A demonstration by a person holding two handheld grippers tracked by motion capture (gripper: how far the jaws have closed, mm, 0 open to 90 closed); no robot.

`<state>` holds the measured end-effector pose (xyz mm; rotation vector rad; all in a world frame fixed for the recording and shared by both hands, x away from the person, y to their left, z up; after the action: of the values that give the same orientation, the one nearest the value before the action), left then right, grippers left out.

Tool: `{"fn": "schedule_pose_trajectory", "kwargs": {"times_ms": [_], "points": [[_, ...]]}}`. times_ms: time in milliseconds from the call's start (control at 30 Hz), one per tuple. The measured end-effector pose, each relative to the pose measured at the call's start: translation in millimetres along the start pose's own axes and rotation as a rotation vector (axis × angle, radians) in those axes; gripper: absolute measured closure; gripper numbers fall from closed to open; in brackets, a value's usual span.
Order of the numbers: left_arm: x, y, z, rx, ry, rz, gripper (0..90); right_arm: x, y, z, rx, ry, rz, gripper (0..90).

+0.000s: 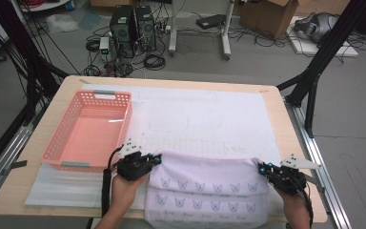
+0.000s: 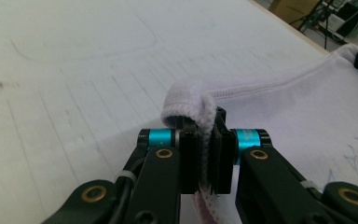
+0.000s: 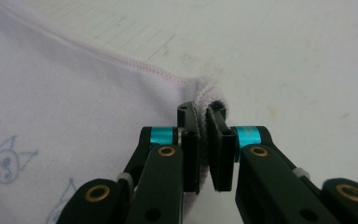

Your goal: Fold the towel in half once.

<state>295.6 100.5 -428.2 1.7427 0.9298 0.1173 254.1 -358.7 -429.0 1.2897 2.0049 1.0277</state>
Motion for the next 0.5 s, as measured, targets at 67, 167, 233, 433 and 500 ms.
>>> {"fn": "schedule_pose_trajectory", "kwargs": {"times_ms": [67, 167, 233, 433, 500], "points": [[9.5, 13.2, 7.1, 0.004, 0.014, -0.006, 84.4, -6.7, 7.3, 5.0, -0.017, 0.008, 0.012, 85.2], [20.3, 30.2, 20.3, 0.026, 0.042, 0.000, 84.3, -18.3, 22.7, 21.6, -0.011, 0.006, 0.014, 85.1], [26.9, 39.0, 28.0, 0.024, 0.058, -0.007, 84.2, -25.3, 33.3, 35.1, 0.004, -0.006, 0.005, 85.1], [48.1, 53.5, 48.7, 0.011, 0.111, -0.038, 84.2, -43.0, 62.5, 66.5, 0.008, -0.050, -0.011, 85.6], [53.5, 55.8, 55.5, 0.020, 0.123, -0.037, 84.1, -49.0, 70.2, 74.7, 0.009, -0.066, -0.009, 85.7]]}}
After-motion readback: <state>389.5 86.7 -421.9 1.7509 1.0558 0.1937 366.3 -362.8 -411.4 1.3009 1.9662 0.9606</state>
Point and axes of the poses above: each handheld gripper's, and its own axes: z roughly forward along the jaws, y roughly out of its top, x roughly to its left, the point moved 1 cm from there along z, roughly forward along the jaws, and after that the axes turned 9 degrees about -y, right-handed, at the moved point
